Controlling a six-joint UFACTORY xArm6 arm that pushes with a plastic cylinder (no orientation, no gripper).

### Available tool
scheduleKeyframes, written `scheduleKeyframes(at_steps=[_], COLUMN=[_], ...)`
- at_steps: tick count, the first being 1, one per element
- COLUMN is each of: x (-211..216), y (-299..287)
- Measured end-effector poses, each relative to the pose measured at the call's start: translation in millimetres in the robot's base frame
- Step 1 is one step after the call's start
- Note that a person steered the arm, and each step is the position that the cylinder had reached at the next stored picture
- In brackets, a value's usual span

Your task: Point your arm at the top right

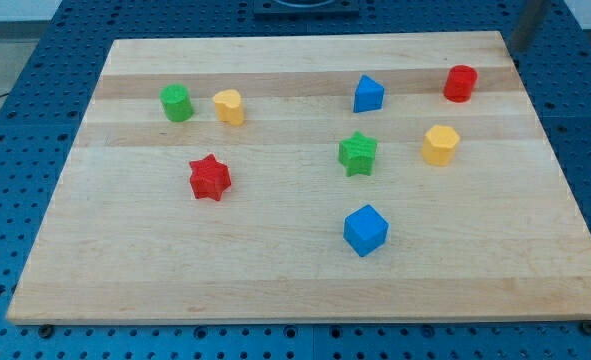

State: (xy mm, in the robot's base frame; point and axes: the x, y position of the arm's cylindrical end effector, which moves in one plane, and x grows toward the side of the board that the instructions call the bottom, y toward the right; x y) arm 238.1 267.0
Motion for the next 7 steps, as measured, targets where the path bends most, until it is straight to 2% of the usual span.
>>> scheduleKeyframes(at_steps=[1, 2, 3, 7], x=[29, 3, -46, -47], y=[-101, -43, 10, -8])
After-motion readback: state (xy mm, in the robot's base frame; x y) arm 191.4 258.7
